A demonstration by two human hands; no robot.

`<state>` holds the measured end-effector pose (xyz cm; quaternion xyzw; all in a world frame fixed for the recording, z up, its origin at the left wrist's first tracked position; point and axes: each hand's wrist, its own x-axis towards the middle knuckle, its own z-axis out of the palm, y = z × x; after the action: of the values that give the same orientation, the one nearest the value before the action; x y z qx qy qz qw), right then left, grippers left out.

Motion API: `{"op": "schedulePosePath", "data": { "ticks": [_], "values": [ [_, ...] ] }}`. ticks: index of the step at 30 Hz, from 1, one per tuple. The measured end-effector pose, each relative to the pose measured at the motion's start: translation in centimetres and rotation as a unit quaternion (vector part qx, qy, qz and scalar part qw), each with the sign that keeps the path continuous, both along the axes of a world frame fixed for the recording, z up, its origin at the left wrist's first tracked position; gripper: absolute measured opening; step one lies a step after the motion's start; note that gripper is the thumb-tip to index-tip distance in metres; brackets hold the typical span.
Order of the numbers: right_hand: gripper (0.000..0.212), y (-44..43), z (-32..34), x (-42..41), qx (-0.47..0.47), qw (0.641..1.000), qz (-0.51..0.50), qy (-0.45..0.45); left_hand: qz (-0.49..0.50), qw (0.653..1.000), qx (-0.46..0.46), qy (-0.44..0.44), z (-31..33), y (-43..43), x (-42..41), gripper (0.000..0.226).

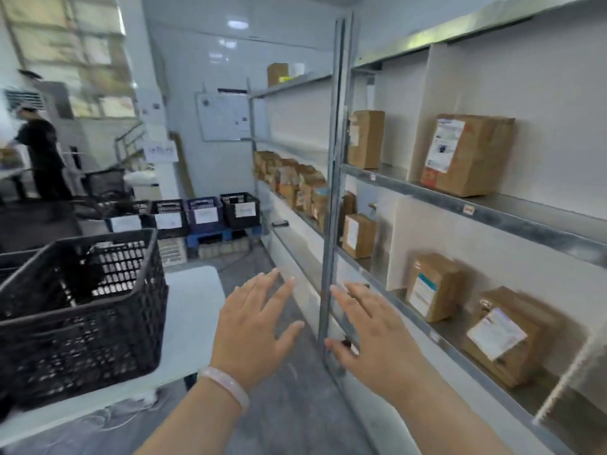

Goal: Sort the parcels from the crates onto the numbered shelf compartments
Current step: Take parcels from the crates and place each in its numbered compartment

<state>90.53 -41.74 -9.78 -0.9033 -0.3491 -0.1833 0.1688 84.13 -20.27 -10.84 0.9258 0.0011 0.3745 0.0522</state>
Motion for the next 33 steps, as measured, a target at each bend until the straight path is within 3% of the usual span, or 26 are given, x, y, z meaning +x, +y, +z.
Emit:
{"op": "schedulePosePath", "data": {
  "ticks": [12, 20, 33],
  "values": [
    [0.074, 33.0, -1.9, -4.9, 0.022, 0.976, 0.214, 0.018, 0.199, 0.978, -0.032, 0.053, -2.0, 27.6, -12.4, 0.061],
    [0.076, 46.9, -2.7, -5.8, 0.014, 0.948, 0.311, 0.063, 0.296, 0.949, -0.087, 0.07, -4.4, 38.6, -16.1, 0.061],
    [0.071, 67.2, -2.5, -1.7, -0.006, 0.9, 0.424, 0.103, 0.432, 0.883, -0.147, 0.114, -4.9, 54.2, -14.8, 0.065]
  ]
}}
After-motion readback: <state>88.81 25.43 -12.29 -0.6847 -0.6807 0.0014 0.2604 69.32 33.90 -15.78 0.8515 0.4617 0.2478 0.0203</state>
